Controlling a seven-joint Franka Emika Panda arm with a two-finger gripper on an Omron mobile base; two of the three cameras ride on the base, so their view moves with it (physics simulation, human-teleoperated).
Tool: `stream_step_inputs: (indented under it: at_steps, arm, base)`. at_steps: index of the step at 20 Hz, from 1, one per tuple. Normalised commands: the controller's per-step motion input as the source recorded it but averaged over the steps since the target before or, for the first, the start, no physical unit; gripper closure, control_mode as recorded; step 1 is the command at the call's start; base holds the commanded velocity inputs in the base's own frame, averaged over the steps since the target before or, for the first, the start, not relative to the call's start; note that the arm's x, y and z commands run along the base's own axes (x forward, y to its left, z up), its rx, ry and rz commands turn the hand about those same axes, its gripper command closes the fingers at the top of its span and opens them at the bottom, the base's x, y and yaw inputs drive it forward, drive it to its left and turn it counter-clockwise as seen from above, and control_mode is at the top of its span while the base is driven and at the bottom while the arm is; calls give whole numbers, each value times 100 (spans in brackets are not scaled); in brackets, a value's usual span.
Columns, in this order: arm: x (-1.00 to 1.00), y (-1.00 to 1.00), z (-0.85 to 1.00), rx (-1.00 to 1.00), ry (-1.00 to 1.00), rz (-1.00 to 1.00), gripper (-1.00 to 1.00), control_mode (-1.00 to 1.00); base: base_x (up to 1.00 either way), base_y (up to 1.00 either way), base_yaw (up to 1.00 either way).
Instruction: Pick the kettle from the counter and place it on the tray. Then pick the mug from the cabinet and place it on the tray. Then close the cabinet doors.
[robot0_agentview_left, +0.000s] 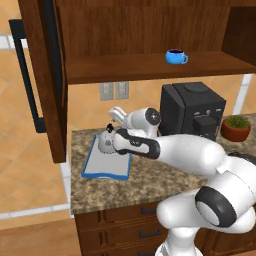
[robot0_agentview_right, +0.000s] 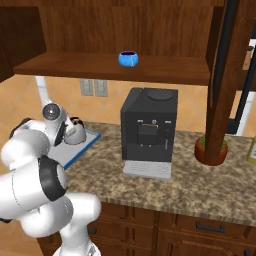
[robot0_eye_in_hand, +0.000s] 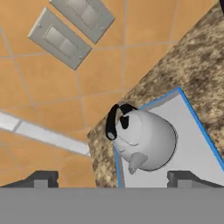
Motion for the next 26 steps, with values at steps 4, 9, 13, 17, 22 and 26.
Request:
stream_step_inputs:
  at_steps: [4, 9, 13, 17, 22, 26]
  arm:
    - [-37, -32, 43, -19, -7, 25, -100, -100]
    - [-36, -29, 62, -27, 0, 27, -100, -100]
    - [-32, -30, 77, -29, 0, 22, -100, -100]
    - [-24, -25, 78, -27, 0, 10, -100, -100]
    - [-17, -28, 72, -21, 0, 0, -100, -100]
    - [-28, -43, 62, -12, -12, 0, -100, -100]
  base:
    - [0, 0, 0]
    - [0, 0, 0]
    - [0, 0, 0]
    - [0, 0, 0]
    - [0, 0, 0]
    - [0, 0, 0]
